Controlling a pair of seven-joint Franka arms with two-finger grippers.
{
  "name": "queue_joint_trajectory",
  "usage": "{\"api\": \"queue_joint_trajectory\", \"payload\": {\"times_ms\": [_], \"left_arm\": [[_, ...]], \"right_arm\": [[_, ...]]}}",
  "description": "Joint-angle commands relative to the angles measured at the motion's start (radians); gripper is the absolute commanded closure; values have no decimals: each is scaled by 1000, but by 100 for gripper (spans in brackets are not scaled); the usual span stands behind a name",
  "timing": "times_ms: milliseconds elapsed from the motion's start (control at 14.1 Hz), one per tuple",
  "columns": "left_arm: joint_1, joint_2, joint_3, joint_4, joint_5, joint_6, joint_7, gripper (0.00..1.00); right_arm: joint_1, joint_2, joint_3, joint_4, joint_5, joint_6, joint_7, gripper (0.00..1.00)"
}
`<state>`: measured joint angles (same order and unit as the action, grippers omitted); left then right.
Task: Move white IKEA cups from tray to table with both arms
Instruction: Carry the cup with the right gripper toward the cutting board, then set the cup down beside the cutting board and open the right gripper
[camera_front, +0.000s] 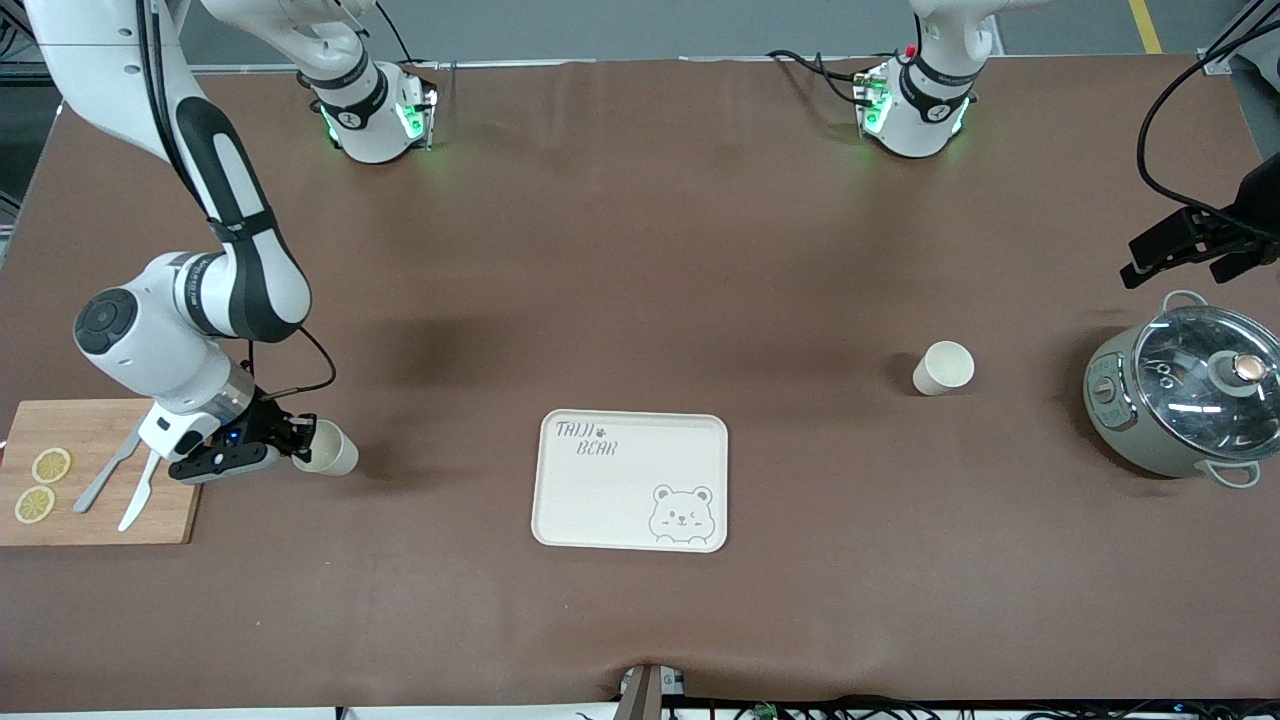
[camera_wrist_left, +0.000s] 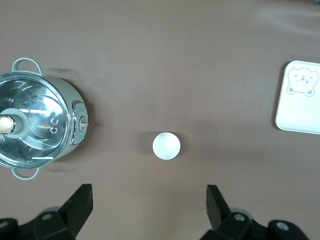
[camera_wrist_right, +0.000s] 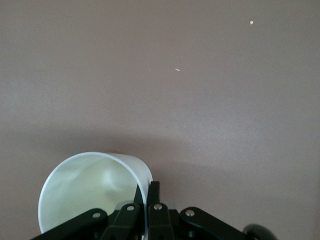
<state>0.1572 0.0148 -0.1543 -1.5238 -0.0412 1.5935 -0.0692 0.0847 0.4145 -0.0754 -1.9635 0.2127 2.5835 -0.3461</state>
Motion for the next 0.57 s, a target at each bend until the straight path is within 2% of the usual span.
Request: {"api": "queue_joint_trajectory", "payload": {"times_ms": [0,497], "left_arm": [[1,2,-2,11,-16,-17,14,0],[1,4,-2,11,-16,-17,12,0]], "right_arm": [[0,-19,6,-47,25,56,-25,100],[6,47,23,-55,25,182,-25,100]]}}
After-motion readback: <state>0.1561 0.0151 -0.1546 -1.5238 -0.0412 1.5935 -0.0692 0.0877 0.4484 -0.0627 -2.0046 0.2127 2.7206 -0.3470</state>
